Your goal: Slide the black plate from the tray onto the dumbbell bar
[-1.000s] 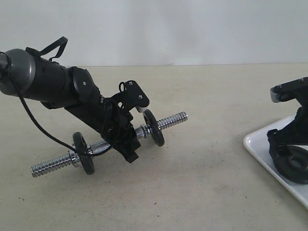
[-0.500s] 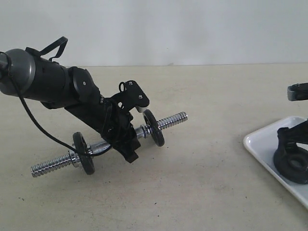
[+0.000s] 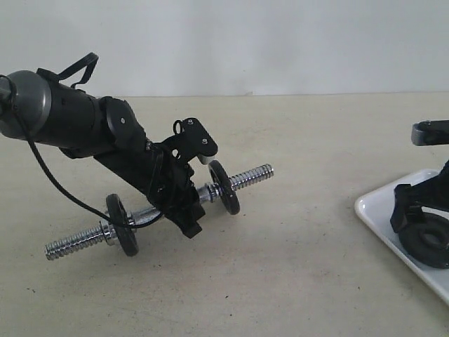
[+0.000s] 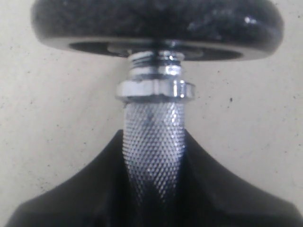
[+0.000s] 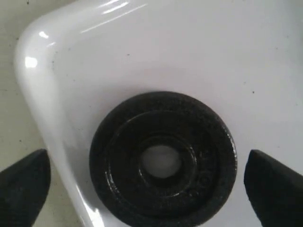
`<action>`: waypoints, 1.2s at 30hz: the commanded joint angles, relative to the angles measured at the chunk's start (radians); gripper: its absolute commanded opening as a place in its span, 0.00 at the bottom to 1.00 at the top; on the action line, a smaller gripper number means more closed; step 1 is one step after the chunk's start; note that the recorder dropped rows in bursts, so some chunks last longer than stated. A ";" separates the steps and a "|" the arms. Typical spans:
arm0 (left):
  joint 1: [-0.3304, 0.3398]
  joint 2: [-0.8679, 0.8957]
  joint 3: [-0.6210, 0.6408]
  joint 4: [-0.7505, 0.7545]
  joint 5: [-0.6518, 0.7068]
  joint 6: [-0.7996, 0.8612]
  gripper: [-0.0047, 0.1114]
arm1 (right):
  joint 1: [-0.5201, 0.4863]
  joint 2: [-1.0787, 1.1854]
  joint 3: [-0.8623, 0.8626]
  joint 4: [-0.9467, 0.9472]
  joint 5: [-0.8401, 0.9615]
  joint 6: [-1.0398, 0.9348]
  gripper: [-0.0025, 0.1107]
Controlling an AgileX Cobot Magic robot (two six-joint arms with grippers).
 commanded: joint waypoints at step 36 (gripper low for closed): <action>-0.002 0.014 0.015 -0.020 0.105 -0.014 0.08 | 0.045 -0.004 0.007 -0.132 0.006 0.231 0.95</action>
